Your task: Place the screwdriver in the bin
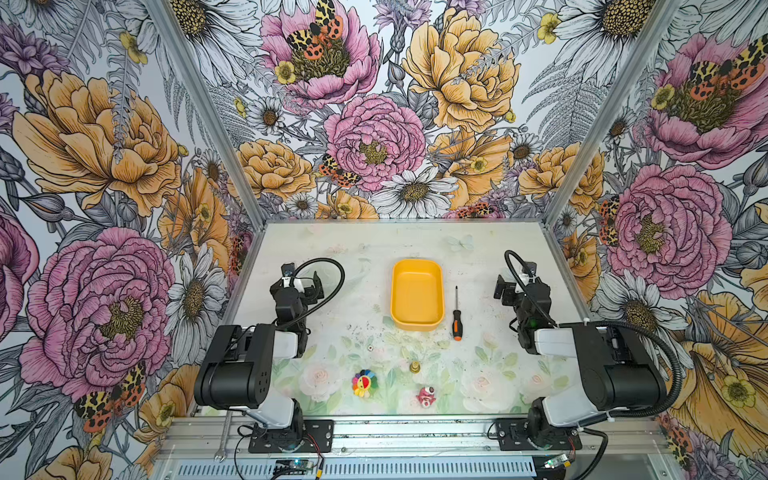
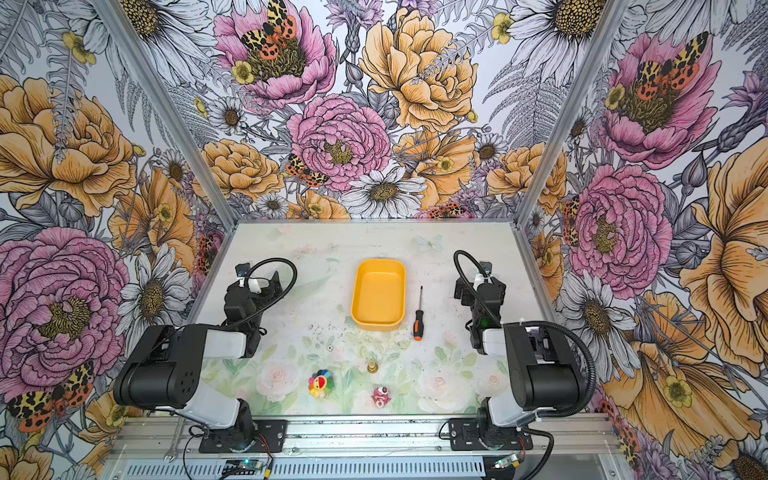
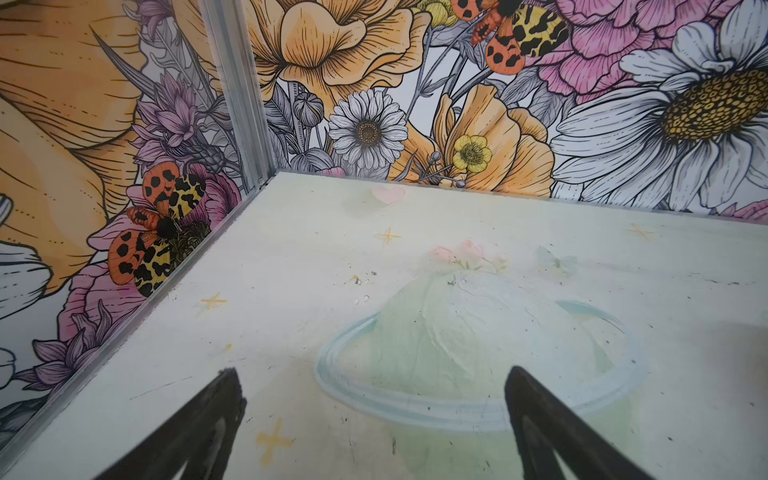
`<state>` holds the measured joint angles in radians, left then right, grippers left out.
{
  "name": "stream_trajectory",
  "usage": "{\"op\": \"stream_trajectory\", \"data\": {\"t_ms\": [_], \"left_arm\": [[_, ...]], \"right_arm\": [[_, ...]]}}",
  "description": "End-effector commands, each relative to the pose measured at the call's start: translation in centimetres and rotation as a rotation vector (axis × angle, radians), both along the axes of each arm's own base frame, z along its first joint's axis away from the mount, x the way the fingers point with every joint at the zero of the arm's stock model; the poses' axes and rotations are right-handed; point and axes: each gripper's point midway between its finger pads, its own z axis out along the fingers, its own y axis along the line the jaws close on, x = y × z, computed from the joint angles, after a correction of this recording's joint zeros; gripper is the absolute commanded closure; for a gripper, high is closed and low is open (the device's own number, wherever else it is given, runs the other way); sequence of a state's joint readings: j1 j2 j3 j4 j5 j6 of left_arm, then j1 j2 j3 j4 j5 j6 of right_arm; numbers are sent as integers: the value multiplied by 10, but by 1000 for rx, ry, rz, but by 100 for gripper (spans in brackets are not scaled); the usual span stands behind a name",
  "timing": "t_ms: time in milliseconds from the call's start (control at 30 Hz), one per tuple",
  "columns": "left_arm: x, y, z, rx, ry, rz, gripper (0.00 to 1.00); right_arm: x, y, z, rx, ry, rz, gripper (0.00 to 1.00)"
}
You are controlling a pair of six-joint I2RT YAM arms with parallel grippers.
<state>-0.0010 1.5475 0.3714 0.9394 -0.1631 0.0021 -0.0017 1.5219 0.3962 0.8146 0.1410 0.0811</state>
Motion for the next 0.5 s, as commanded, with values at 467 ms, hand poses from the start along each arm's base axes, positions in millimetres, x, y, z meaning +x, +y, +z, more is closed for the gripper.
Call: {"op": "stream_trajectory", "data": {"t_ms": [467], "left_arm": [[3, -5, 2, -2, -4, -30, 1]], "right_arm": [[2, -2, 5, 3, -29, -4, 0]]}}
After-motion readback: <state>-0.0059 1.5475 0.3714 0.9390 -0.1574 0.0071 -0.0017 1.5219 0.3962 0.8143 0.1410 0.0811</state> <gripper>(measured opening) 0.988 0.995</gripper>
